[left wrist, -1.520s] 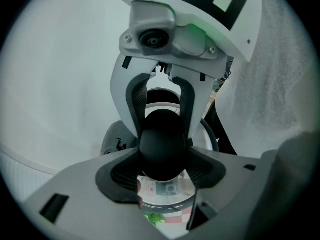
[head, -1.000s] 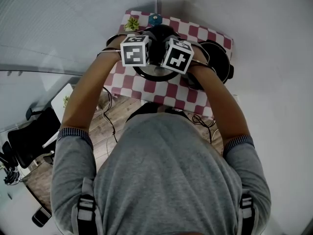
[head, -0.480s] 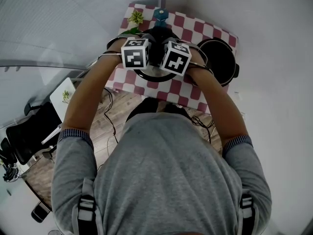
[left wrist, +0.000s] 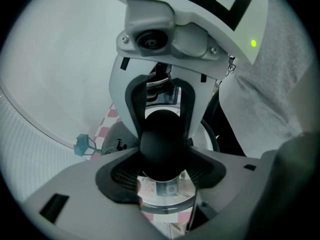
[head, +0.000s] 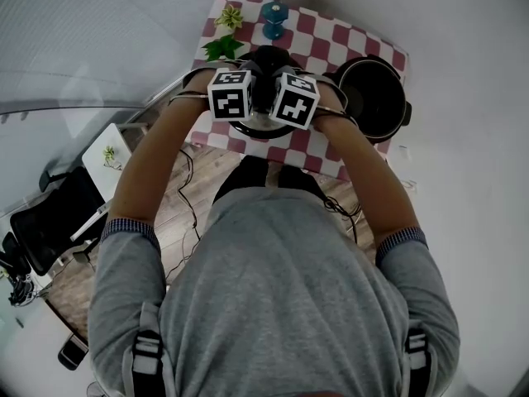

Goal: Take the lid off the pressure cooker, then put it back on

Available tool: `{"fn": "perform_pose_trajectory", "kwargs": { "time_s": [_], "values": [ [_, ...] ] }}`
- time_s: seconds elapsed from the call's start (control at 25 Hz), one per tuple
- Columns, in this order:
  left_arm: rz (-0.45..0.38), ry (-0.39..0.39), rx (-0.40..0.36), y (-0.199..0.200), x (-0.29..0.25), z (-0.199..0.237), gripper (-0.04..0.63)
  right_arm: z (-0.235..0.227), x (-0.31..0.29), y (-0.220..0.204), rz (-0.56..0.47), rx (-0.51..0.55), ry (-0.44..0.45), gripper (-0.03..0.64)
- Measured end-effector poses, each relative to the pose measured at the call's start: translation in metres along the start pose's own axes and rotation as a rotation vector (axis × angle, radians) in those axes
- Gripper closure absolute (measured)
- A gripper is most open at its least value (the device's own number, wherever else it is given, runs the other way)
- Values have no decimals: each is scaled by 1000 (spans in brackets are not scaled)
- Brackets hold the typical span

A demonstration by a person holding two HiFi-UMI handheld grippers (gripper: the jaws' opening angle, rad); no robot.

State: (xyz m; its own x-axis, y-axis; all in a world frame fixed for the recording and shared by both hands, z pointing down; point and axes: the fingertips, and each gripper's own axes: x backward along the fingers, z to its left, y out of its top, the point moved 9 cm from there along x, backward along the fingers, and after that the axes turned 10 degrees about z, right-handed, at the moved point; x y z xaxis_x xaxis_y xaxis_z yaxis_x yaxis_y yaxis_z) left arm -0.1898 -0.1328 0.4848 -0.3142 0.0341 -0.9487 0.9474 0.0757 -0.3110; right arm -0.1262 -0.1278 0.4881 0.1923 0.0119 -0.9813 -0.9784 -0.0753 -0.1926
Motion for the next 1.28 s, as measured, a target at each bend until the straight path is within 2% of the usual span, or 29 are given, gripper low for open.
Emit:
{"fn": "perform_pose_trajectory", "kwargs": {
  "time_s": [1.0,1.28],
  "values": [
    [19,-78,36,-40,-89,-17,296,11,-101,-6,27,-16,86,326],
    [14,-87,43,-47,-108,-16,296,9,-120,-9,39,-19,87,325]
  ]
}}
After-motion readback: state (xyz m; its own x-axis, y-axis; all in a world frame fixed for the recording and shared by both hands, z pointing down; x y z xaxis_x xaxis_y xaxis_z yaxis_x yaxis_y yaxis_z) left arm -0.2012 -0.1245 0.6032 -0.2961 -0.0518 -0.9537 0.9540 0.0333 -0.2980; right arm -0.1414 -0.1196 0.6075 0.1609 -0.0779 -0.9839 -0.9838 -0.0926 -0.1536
